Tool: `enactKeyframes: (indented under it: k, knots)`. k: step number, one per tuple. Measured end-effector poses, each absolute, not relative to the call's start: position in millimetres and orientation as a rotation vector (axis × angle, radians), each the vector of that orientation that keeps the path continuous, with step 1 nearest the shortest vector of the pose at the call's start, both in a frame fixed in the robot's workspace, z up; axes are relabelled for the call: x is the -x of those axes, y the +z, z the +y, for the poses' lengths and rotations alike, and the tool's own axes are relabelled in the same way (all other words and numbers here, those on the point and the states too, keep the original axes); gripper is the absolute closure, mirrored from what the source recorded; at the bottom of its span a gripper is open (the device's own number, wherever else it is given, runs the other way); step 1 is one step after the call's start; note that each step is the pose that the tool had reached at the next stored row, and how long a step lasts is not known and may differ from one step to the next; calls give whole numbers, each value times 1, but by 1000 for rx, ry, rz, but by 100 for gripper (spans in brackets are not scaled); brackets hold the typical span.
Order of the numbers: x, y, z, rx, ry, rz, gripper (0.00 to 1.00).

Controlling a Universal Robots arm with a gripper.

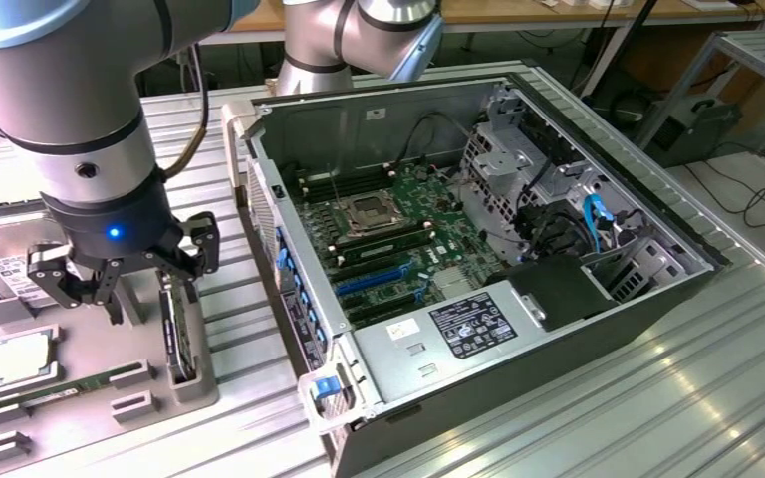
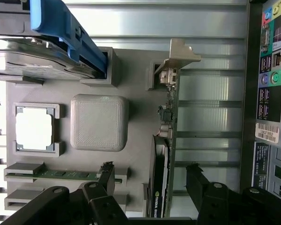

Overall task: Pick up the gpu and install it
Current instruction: 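Pick up the gpu and move the gpu toward the slot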

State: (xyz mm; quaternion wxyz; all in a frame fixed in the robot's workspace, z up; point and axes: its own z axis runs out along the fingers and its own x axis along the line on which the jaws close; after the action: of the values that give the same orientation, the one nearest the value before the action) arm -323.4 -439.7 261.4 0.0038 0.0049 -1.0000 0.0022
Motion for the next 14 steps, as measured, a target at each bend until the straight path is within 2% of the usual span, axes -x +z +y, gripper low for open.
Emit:
enactKeyframes:
  k: [14]
  knots:
    - [323, 256, -440, -15, 7, -3134, 28]
